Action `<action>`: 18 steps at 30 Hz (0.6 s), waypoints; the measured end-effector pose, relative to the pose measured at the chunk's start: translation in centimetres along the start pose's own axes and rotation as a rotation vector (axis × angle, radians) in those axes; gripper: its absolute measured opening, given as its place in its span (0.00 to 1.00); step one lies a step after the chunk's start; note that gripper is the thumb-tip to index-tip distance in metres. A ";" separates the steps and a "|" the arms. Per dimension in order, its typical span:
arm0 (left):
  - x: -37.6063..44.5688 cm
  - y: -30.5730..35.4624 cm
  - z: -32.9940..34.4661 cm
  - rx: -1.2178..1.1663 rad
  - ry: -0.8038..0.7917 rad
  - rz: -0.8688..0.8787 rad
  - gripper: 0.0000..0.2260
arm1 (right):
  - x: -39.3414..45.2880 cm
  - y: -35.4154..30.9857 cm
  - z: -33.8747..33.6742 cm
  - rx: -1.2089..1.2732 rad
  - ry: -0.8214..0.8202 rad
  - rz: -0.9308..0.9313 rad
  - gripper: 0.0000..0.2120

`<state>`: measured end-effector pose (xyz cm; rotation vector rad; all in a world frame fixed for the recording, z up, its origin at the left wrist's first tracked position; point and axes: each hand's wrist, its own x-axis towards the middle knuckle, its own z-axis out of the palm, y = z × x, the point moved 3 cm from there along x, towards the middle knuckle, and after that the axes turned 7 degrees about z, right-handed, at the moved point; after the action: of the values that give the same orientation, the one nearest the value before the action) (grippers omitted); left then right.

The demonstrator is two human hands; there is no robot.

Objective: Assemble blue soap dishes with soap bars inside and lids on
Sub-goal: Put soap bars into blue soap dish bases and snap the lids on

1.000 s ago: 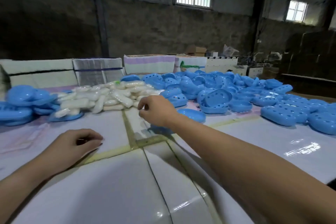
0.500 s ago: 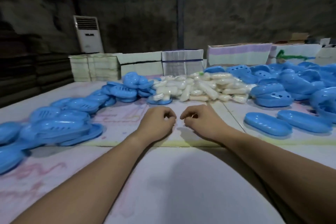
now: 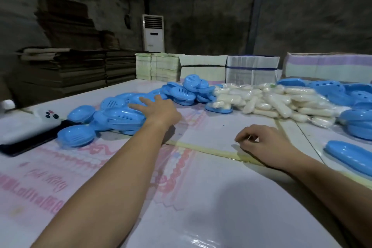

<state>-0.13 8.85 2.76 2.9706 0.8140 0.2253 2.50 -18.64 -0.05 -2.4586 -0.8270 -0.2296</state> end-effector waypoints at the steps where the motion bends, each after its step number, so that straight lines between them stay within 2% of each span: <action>1: -0.1 -0.4 0.2 0.002 -0.066 -0.016 0.20 | 0.0 0.0 0.0 0.006 0.001 0.005 0.12; 3: -0.3 -0.3 0.7 0.036 -0.140 0.021 0.16 | -0.1 0.2 -0.2 0.043 0.014 0.019 0.12; 5: -0.4 0.7 0.8 0.037 -0.109 0.132 0.10 | -0.1 0.3 -0.4 0.068 0.014 0.030 0.11; 8: -0.7 2.9 0.9 -0.108 -0.006 0.367 0.11 | -0.1 0.4 -0.3 0.084 0.002 0.039 0.11; 12: -1.3 5.4 1.6 -0.224 0.020 0.620 0.12 | -0.1 0.6 -0.4 0.103 0.005 0.051 0.11; 15: -1.3 5.7 1.4 -0.230 0.148 0.657 0.12 | 0.0 0.7 -0.4 0.108 0.002 0.061 0.10; 17: -1.0 5.3 1.3 -0.187 0.221 0.578 0.13 | 0.0 0.8 -0.3 0.102 -0.002 0.066 0.10; 18: -0.9 4.9 1.5 -0.145 0.205 0.524 0.14 | 0.1 0.8 -0.3 0.103 -0.002 0.070 0.10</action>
<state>1.84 4.17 1.66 2.9865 0.0044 0.5875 3.05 -19.32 -0.14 -2.3863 -0.7338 -0.1549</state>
